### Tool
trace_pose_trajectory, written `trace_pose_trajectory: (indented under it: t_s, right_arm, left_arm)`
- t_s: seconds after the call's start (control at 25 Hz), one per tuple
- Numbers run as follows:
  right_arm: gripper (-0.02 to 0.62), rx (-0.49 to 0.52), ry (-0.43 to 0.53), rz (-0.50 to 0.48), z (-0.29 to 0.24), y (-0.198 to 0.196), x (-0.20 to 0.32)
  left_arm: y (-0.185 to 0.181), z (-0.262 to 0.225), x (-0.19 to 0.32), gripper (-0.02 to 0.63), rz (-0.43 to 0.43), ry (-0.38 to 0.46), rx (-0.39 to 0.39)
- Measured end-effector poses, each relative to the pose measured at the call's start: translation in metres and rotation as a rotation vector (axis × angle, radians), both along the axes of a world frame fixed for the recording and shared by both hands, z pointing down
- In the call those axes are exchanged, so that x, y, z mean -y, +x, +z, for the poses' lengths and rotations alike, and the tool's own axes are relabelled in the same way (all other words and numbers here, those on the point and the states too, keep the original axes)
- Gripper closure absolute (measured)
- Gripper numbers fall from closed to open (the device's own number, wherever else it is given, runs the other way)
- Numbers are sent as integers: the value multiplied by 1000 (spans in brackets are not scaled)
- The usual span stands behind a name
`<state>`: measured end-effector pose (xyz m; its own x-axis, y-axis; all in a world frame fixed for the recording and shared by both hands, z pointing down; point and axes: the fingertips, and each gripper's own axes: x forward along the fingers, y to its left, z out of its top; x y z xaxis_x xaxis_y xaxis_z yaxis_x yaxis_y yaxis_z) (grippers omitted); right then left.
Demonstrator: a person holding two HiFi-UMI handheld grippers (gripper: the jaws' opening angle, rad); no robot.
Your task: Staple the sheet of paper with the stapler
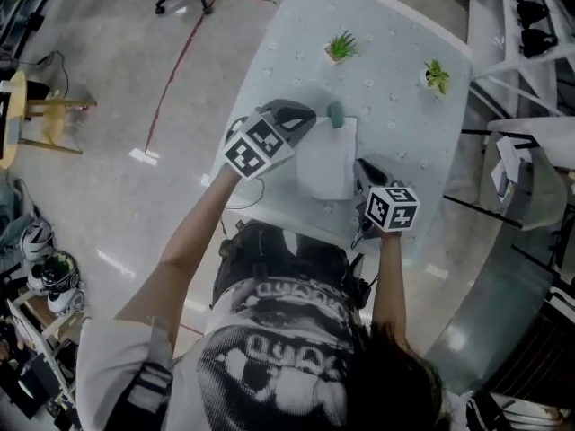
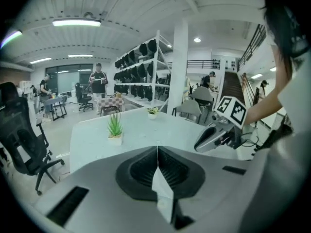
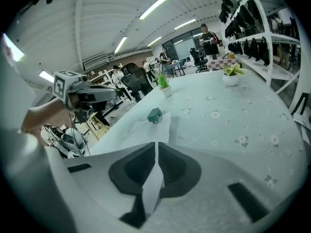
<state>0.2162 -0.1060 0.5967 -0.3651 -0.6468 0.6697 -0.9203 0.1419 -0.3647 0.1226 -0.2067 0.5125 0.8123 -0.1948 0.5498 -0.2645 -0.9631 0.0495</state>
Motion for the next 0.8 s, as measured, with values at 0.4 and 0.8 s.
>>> trace_pose_trajectory:
  t_s: [0.4,0.8]
  right_arm:
    - [588,53,21,38,2,-14,-33]
    - [589,90,41,77,5,1,-55]
  left_arm:
    - [51,58,2,603,391,74,323]
    - [81,88,-14,603,602,186,548]
